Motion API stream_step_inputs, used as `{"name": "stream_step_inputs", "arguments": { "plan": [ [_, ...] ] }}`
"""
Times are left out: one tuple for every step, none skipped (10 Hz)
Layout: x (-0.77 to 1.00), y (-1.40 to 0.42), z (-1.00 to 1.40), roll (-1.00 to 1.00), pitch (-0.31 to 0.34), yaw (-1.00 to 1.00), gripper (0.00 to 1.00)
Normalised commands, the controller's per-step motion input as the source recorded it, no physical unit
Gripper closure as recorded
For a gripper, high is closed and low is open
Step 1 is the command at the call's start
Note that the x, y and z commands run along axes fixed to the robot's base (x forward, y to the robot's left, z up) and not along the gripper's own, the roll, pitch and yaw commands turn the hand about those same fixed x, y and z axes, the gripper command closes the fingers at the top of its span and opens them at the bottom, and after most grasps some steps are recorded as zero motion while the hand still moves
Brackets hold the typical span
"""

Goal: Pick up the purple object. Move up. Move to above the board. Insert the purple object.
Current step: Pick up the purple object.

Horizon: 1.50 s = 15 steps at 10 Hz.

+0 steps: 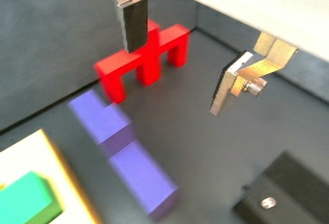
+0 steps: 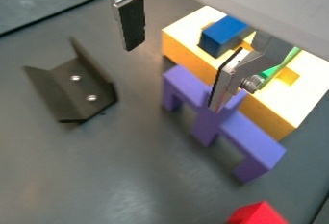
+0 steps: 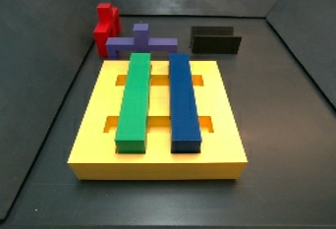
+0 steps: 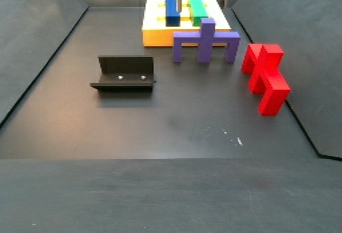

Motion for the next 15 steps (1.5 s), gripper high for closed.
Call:
{"name": "stream_step_inputs", "arguments": {
  "plan": [
    [-0.18,-0.4,-0.45,0.06,-0.161,0.0,0.0],
    [-0.12,-0.39,-0.29,0.15,-0.086,0.0,0.0],
    [-0.1,-0.35,-0.25,0.2,-0.04,-0.04,0.0],
    [-0.11,-0.28,-0.26,0.2,-0.009,-0.11,0.0],
    [-0.14,-0.32,-0.14,0.21,0.0,-0.21,0.0],
    [-0.02,-0.35,-0.16,0.17,0.0,-0.3,0.0],
    [0.0,-0.27,-0.22,0.13,0.0,-0.32,0.0],
    [0.0,-0.15,-0.25,0.11,-0.003,-0.24,0.0],
    [-0.03,0.0,-0.31,0.1,-0.014,-0.15,0.0],
    [-0.01,0.0,-0.3,0.1,0.0,-0.13,0.0],
    [-0.05,0.03,-0.22,0.11,0.0,0.0,0.0],
    [-0.11,0.0,-0.18,0.16,0.0,0.0,0.0],
    [-0.09,0.02,-0.22,0.2,0.0,0.0,0.0],
    [-0.09,0.06,-0.19,0.23,0.0,0.0,0.0],
    [-0.07,0.09,-0.14,0.2,0.0,0.0,0.0]
  ]
}}
